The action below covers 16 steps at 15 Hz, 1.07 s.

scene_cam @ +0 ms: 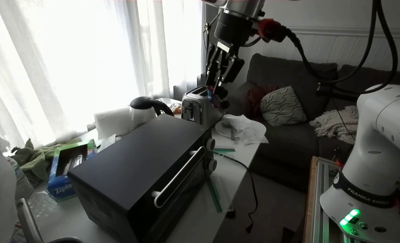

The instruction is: Pick up the toy monster truck and place it upside down on the black oven

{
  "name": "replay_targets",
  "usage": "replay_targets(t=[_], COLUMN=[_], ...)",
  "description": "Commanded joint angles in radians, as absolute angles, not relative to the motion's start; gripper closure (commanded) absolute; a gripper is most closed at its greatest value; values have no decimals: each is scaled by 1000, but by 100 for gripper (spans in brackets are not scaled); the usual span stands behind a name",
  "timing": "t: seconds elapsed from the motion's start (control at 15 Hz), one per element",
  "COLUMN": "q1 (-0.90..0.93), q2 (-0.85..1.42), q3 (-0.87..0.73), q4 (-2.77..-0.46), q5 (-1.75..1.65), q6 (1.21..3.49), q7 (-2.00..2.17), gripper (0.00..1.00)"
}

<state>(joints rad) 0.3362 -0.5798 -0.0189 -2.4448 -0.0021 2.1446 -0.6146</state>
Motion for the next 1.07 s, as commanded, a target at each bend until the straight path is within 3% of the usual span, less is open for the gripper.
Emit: replay_targets(t=[0.0,0.53,0.6,1.0], q1=[387,400,368,362], q2=[-476,-235,-293,-232], q3=[-5,43,70,78], q4=[-2352,-2212,-2272,-2226], q5=[29,145,117,132], q6=[2097,2111,2129,2129], q7=[-746,-1052,-982,-1036], gripper=[72,72,47,47])
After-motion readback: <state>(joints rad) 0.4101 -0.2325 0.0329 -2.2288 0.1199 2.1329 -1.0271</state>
